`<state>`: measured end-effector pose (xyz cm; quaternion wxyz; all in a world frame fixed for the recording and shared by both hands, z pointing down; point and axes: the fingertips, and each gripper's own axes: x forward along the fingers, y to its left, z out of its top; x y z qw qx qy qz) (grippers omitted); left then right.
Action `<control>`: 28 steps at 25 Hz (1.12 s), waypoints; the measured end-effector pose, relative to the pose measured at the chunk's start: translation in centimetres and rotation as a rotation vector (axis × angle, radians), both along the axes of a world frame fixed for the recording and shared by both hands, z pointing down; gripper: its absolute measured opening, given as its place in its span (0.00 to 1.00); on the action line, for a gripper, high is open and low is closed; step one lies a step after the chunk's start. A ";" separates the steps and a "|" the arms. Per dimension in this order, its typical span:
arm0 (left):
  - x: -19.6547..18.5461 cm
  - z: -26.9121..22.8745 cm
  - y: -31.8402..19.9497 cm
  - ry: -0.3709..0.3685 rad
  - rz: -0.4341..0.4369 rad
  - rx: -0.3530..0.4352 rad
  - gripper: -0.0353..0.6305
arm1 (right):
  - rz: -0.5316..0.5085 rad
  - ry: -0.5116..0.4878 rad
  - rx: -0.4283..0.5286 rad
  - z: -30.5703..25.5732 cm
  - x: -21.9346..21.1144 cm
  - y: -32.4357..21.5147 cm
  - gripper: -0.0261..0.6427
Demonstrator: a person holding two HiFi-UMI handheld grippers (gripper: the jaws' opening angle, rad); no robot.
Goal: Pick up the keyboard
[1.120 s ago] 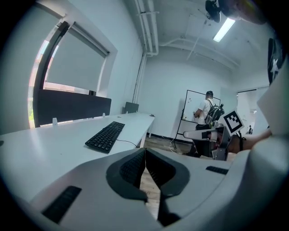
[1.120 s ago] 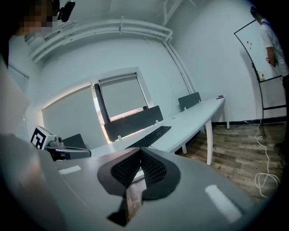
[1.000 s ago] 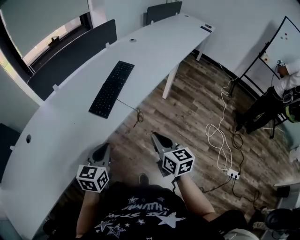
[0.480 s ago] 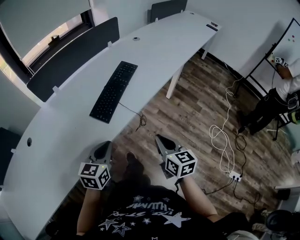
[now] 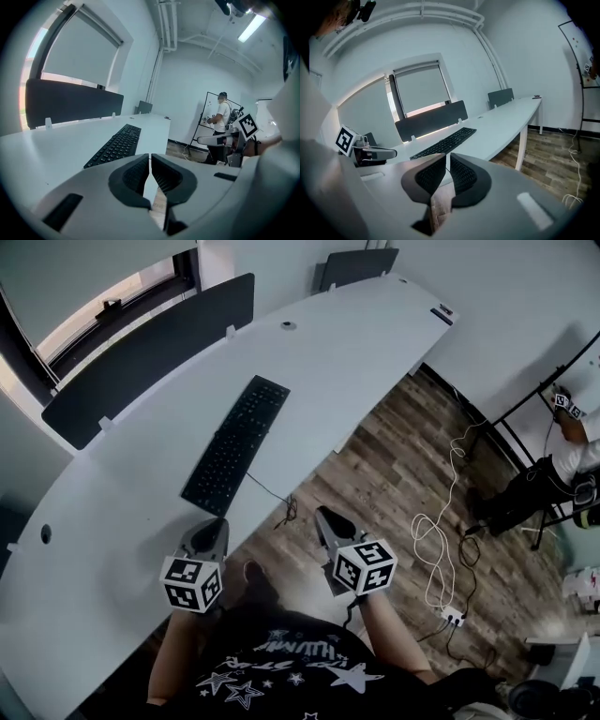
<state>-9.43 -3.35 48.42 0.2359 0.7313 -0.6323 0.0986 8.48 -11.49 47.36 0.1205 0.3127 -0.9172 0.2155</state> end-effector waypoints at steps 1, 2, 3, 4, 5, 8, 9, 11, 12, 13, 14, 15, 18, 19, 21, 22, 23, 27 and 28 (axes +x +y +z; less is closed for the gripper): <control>-0.8 0.2 -0.7 0.007 -0.005 -0.006 0.07 | -0.010 0.006 0.000 0.0 -0.9 -0.8 0.04; -1.6 0.3 -1.4 0.014 -0.012 -0.010 0.07 | -0.022 0.012 0.003 -0.1 -1.8 -1.5 0.04; -2.2 0.3 -2.0 0.018 -0.022 -0.011 0.07 | -0.035 0.022 0.006 -0.1 -2.6 -2.3 0.04; -2.8 0.4 -2.7 0.019 -0.033 -0.012 0.07 | -0.049 0.034 0.009 -0.1 -3.2 -3.1 0.04; -3.3 0.5 -3.3 0.020 -0.042 -0.013 0.07 | -0.061 0.048 0.010 -0.1 -3.8 -3.9 0.05; -4.5 1.1 -5.1 0.022 -0.038 -0.026 0.07 | -0.073 0.068 0.005 0.1 -5.5 -6.0 0.05; -4.8 1.2 -5.6 0.025 -0.032 -0.030 0.07 | -0.074 0.070 0.005 0.1 -6.1 -6.6 0.05; -5.4 1.6 -6.5 0.026 -0.030 -0.036 0.07 | -0.083 0.076 0.010 0.0 -7.2 -7.6 0.06; -5.6 1.8 -7.0 0.024 -0.032 -0.036 0.07 | -0.091 0.083 0.013 0.0 -7.8 -8.1 0.06; -5.9 2.0 -7.3 0.023 -0.034 -0.037 0.07 | -0.102 0.093 0.015 0.1 -8.3 -8.4 0.07; -6.1 2.2 -7.6 0.024 -0.035 -0.037 0.07 | -0.114 0.105 0.017 0.3 -8.7 -8.7 0.08; -6.3 2.3 -7.8 0.025 -0.035 -0.038 0.07 | -0.127 0.119 0.018 0.5 -9.1 -9.0 0.10; -7.0 2.6 -8.4 0.028 -0.041 -0.042 0.07 | -0.164 0.154 0.026 0.9 -10.1 -10.2 0.18; -7.3 2.6 -8.6 0.028 -0.049 -0.044 0.07 | -0.181 0.168 0.033 1.0 -10.4 -10.7 0.22; -7.7 2.8 -8.9 0.031 -0.076 -0.054 0.07 | -0.229 0.214 0.059 1.4 -10.8 -11.6 0.32; -7.8 3.0 -8.9 0.032 -0.089 -0.063 0.07 | -0.257 0.247 0.079 1.6 -11.0 -12.2 0.38; -7.9 3.2 -8.9 0.030 -0.103 -0.072 0.07 | -0.285 0.283 0.105 1.9 -11.1 -12.8 0.43; -8.8 3.5 -9.3 0.011 -0.192 -0.094 0.07 | -0.439 0.429 0.244 2.7 -12.4 -15.8 0.60; -9.1 3.3 -9.5 0.012 -0.227 -0.094 0.07 | -0.489 0.466 0.284 3.0 -12.8 -16.5 0.62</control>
